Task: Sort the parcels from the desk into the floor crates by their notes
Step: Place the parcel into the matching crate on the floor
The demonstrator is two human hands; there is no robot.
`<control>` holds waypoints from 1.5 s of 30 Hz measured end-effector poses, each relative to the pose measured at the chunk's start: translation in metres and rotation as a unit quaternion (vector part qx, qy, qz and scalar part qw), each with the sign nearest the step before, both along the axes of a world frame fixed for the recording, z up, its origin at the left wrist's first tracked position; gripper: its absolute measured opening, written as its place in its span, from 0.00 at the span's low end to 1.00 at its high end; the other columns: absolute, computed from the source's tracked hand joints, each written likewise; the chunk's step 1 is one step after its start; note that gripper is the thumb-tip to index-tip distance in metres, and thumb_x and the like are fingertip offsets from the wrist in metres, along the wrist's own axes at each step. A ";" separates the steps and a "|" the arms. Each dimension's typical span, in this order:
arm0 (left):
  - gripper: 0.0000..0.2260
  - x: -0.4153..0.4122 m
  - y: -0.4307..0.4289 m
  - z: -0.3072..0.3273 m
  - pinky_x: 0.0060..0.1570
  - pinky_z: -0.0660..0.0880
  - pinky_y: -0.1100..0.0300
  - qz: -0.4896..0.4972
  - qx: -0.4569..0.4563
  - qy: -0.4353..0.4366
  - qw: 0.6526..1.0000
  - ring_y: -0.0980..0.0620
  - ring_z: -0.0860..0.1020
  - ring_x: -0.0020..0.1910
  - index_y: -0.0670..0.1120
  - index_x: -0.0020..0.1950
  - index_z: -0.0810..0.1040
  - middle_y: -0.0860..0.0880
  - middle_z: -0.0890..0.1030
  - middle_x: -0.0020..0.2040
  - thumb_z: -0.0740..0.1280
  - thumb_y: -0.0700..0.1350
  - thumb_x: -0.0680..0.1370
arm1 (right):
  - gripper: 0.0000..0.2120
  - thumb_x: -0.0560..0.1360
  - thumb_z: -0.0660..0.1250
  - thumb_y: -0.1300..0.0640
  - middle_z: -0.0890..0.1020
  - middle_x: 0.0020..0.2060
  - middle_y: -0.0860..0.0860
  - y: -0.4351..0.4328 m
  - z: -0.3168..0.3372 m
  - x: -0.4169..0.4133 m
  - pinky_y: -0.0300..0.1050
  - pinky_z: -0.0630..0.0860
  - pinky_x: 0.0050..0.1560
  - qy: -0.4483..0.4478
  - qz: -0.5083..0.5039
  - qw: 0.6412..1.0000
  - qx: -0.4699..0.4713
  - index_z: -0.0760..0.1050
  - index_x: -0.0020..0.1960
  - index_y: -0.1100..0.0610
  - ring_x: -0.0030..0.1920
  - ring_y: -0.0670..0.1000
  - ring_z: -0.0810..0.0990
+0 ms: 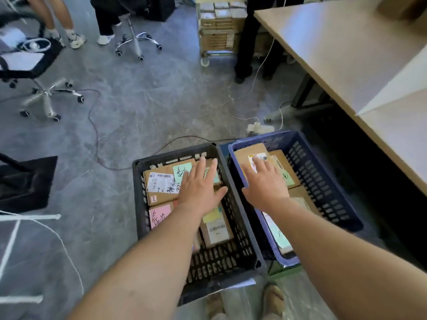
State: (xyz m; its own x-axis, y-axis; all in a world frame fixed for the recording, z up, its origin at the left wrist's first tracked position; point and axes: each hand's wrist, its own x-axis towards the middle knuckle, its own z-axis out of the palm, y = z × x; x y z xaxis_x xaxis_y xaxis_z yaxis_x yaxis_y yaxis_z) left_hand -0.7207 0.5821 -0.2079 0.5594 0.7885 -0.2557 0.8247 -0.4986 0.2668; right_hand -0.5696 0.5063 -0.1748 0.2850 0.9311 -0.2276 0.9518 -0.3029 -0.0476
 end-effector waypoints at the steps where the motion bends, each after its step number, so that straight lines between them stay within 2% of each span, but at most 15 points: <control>1: 0.36 0.001 -0.005 0.008 0.76 0.45 0.46 -0.014 0.009 0.008 1.000 0.45 0.43 0.79 0.53 0.79 0.40 0.45 0.39 0.80 0.55 0.63 0.80 | 0.30 0.79 0.61 0.49 0.53 0.77 0.56 -0.011 0.007 0.002 0.53 0.52 0.74 -0.011 -0.004 1.000 -0.002 0.54 0.77 0.50 0.76 0.59 0.51; 8: 0.36 0.057 -0.047 0.065 0.76 0.39 0.46 -0.113 0.079 -0.005 0.990 0.46 0.39 0.78 0.53 0.79 0.38 0.46 0.37 0.79 0.52 0.66 0.80 | 0.35 0.77 0.64 0.43 0.53 0.78 0.55 -0.077 0.062 0.038 0.58 0.48 0.75 -0.063 -0.066 0.995 0.035 0.52 0.78 0.48 0.77 0.57 0.50; 13: 0.35 0.115 -0.098 0.095 0.75 0.38 0.45 -0.168 0.108 -0.018 0.980 0.47 0.38 0.78 0.54 0.79 0.38 0.47 0.36 0.79 0.51 0.65 0.80 | 0.33 0.78 0.61 0.43 0.52 0.78 0.54 -0.145 0.096 0.083 0.58 0.46 0.76 -0.084 -0.126 0.986 0.065 0.51 0.78 0.47 0.77 0.56 0.49; 19: 0.35 0.192 -0.199 0.119 0.75 0.39 0.44 -0.244 0.172 -0.020 0.954 0.45 0.40 0.78 0.53 0.79 0.37 0.45 0.38 0.79 0.47 0.67 0.79 | 0.32 0.79 0.57 0.40 0.52 0.78 0.54 -0.263 0.123 0.140 0.59 0.48 0.76 -0.104 -0.204 0.970 0.085 0.50 0.78 0.48 0.77 0.57 0.49; 24: 0.34 0.255 -0.293 0.138 0.75 0.38 0.44 -0.302 0.177 -0.036 0.936 0.44 0.38 0.78 0.53 0.79 0.36 0.44 0.36 0.79 0.45 0.67 0.79 | 0.28 0.82 0.52 0.43 0.49 0.78 0.55 -0.370 0.136 0.187 0.59 0.51 0.75 -0.105 -0.274 0.951 0.100 0.50 0.78 0.48 0.77 0.57 0.48; 35: 0.34 0.356 -0.488 0.132 0.75 0.37 0.43 -0.418 0.160 -0.062 0.892 0.44 0.35 0.77 0.54 0.77 0.32 0.45 0.32 0.77 0.44 0.67 0.80 | 0.28 0.82 0.53 0.42 0.53 0.78 0.55 -0.576 0.130 0.245 0.59 0.57 0.73 -0.129 -0.403 0.901 0.101 0.49 0.78 0.48 0.77 0.58 0.53; 45: 0.33 0.426 -0.601 0.112 0.74 0.36 0.43 -0.535 0.148 -0.047 0.831 0.45 0.34 0.77 0.55 0.77 0.33 0.47 0.33 0.78 0.44 0.67 0.79 | 0.28 0.82 0.52 0.43 0.52 0.78 0.55 -0.691 0.110 0.273 0.58 0.55 0.74 -0.100 -0.528 0.839 0.081 0.48 0.78 0.48 0.77 0.58 0.52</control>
State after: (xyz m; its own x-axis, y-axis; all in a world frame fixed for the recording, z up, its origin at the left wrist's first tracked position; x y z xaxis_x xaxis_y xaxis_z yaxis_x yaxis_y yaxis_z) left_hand -0.2952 -0.0185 -0.0956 0.9870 -0.1515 -0.0542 -0.1494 -0.9880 0.0404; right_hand -0.2966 -0.1845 -0.0652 0.9883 0.1497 0.0283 0.1508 -0.9877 -0.0418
